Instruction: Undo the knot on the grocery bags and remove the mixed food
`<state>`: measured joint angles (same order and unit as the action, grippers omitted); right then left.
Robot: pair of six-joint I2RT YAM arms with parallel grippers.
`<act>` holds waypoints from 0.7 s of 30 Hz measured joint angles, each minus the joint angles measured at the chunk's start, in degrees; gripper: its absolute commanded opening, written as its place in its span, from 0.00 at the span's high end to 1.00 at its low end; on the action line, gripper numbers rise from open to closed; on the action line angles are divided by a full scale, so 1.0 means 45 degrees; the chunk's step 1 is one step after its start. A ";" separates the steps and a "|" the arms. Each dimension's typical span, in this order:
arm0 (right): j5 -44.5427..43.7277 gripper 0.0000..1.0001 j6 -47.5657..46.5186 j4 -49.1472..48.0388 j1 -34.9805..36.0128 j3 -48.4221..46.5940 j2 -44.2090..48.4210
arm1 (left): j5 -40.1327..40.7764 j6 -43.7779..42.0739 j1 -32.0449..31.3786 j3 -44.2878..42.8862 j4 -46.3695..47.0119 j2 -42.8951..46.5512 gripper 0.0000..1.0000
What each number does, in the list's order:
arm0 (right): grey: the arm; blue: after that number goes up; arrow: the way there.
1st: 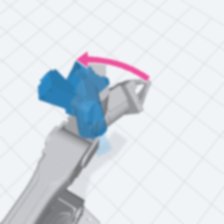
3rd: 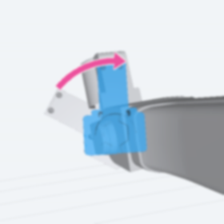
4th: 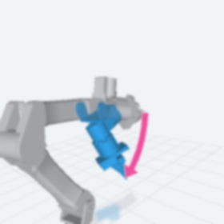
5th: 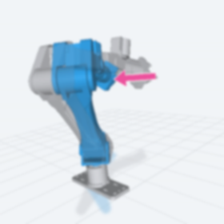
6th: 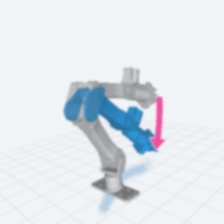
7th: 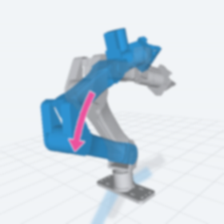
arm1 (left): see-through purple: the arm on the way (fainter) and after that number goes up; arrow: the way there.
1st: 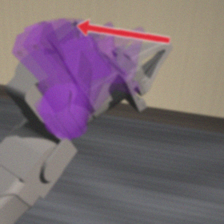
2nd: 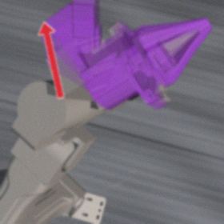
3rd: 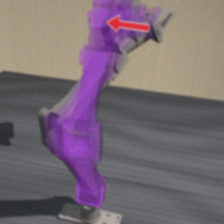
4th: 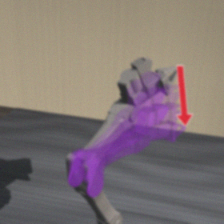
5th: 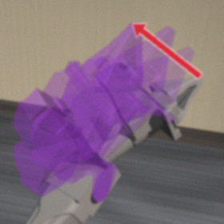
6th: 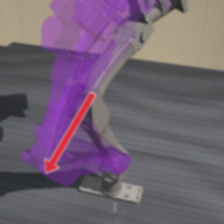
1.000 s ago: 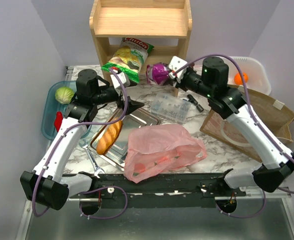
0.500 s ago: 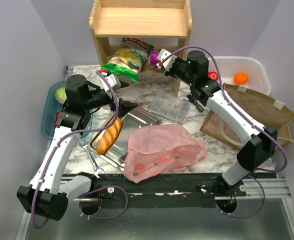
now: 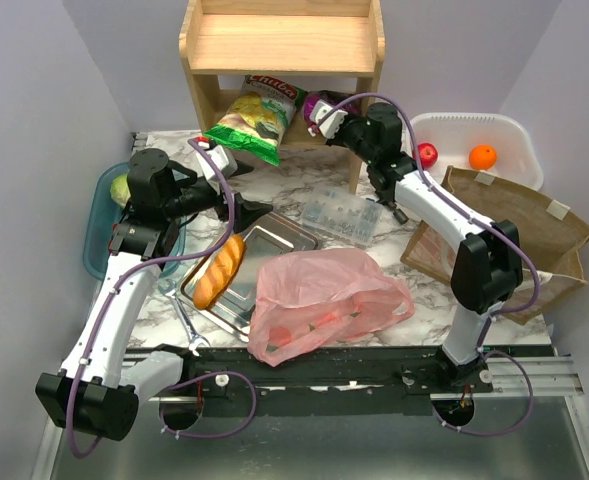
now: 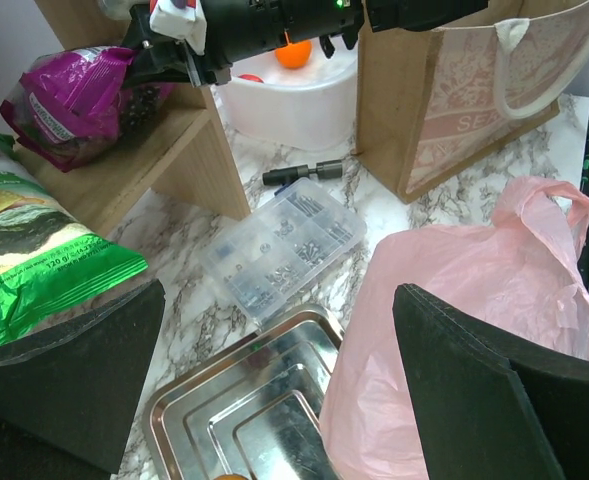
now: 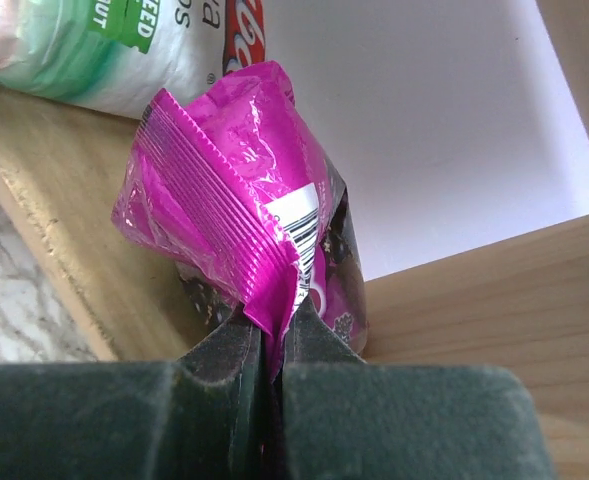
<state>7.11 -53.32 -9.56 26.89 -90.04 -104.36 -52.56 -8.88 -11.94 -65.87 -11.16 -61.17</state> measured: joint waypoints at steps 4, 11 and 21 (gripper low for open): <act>0.0015 0.95 -0.0471 -0.0636 -0.0005 0.0000 -0.0316 | -0.0024 0.0087 0.0029 0.0000 0.0092 -0.0039 0.02; 0.0039 0.64 -0.0874 -0.0753 -0.0005 -0.0141 -0.0733 | -0.0102 0.0112 0.0058 0.0000 0.0126 -0.0214 0.01; 0.0971 0.18 -0.0369 0.2676 -0.0005 -0.0452 -0.0389 | -0.0223 0.0146 0.0058 -0.0005 0.0151 -0.0277 0.01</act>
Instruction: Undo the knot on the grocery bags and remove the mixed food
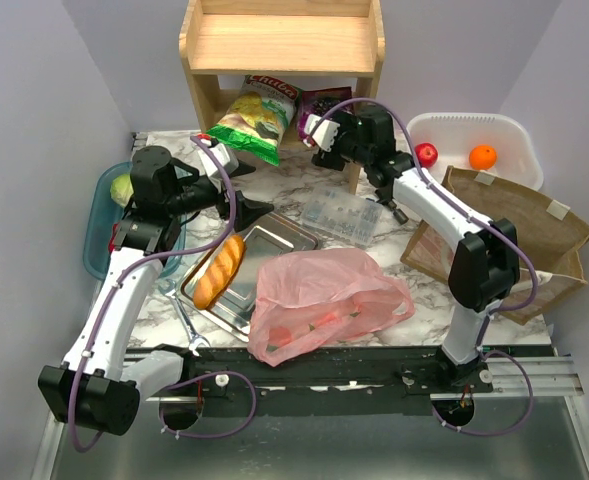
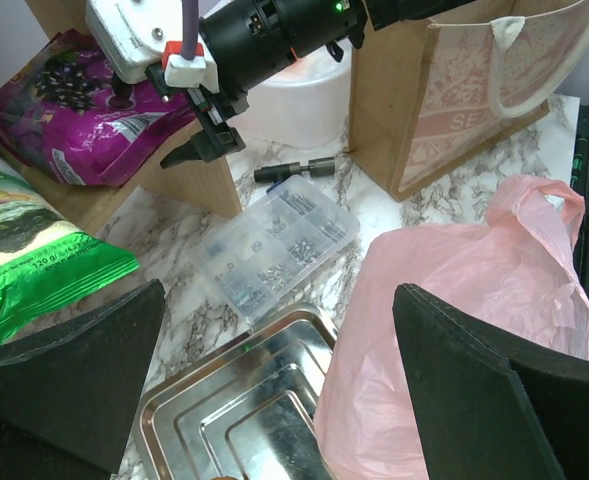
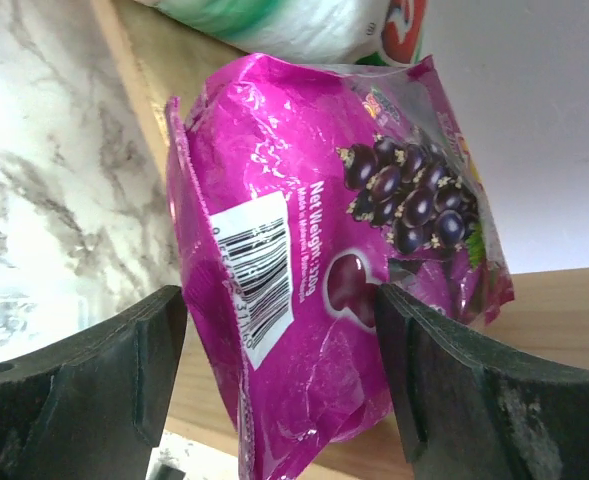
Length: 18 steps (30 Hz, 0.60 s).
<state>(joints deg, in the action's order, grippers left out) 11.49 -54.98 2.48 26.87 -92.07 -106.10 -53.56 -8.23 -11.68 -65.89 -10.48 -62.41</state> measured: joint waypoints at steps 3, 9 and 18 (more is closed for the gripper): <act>0.0296 0.24 0.0345 0.0903 0.0000 -0.0306 0.0034 | -0.0107 0.0097 0.0000 -0.0049 0.0019 -0.0185 0.02; 0.0733 0.34 0.1141 0.1739 0.0000 -0.0471 0.0437 | -0.0359 0.0267 0.0000 -0.0058 0.0024 -0.0350 0.02; 0.0782 0.64 0.1598 0.2166 -0.0073 -0.1219 0.0403 | -0.0665 0.0330 0.0000 -0.0078 -0.0019 -0.0350 0.02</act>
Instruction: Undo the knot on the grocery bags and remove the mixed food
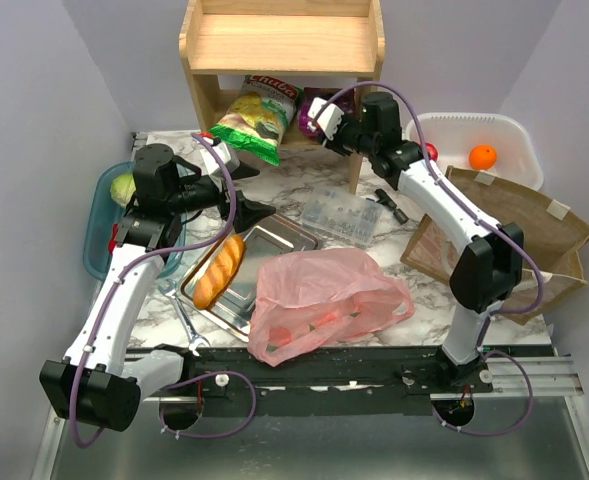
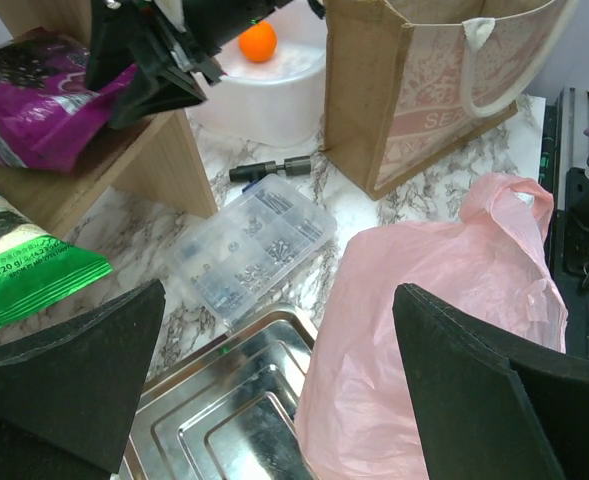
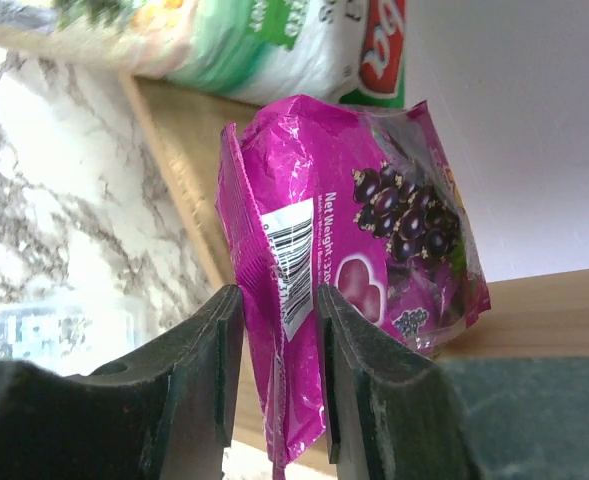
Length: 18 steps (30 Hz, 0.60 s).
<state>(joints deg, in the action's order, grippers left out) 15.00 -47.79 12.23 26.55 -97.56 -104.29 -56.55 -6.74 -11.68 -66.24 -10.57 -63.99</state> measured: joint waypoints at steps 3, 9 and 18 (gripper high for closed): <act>-0.0131 0.64 0.0063 -0.0029 -0.0039 -0.0855 -0.0573 | -0.0049 -0.0044 0.0000 -0.0121 -0.0194 -0.0015 0.01; -0.0160 0.13 0.0180 0.0369 -0.0175 -0.1287 -0.0889 | -0.0097 -0.0452 0.0000 -0.0427 -0.0782 -0.0015 0.01; 0.1447 0.07 0.0335 0.3215 -0.0209 -0.0738 0.1234 | -0.0209 -0.0777 0.0000 -0.0442 -0.1263 -0.0010 0.02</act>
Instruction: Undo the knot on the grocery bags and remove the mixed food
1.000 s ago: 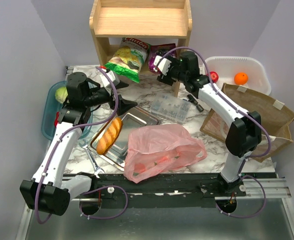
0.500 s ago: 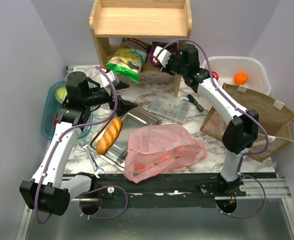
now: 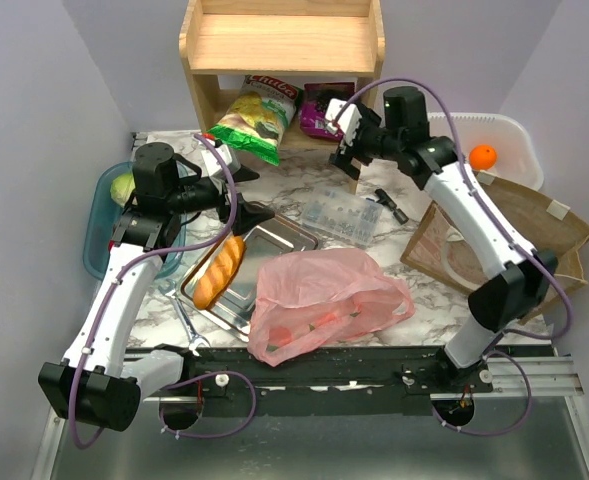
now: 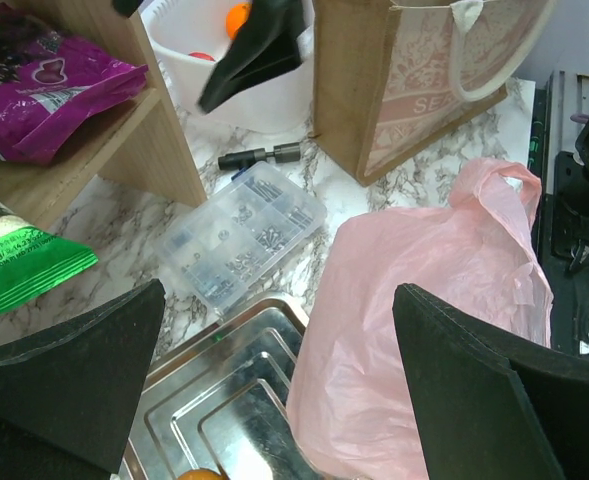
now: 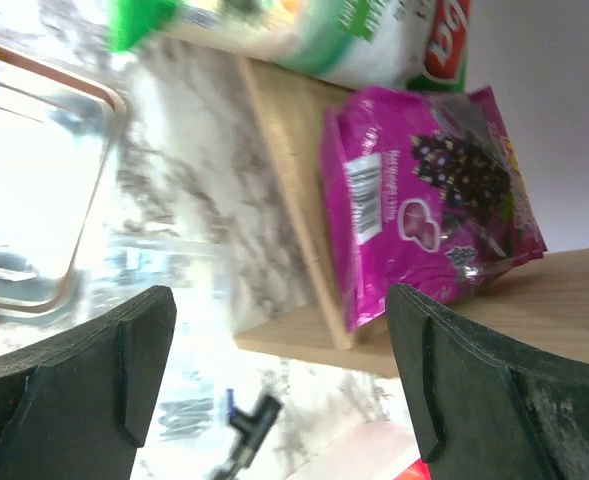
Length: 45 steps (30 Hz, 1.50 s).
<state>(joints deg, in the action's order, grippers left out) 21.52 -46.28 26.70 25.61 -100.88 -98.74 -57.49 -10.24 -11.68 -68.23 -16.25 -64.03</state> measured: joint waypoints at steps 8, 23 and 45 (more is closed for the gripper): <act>0.1617 0.15 0.1549 0.6251 0.0107 -0.4342 0.0947 | -0.0010 -0.0301 0.0000 -0.0636 -0.1015 -0.0126 0.01; 0.1520 0.37 0.0797 1.1409 -0.8534 -0.2127 0.3109 | -0.0330 0.0068 0.0000 -0.0651 -0.1467 -0.0199 0.02; -0.1909 0.01 -0.3973 0.5625 -1.1404 1.0244 0.3988 | -0.0389 -0.0005 0.0000 -0.0641 -0.1666 -0.0068 0.01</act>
<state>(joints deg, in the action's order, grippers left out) 12.93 -64.16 52.01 -25.71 -54.78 -80.79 -59.24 -10.26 -11.68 -71.11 -23.75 -64.34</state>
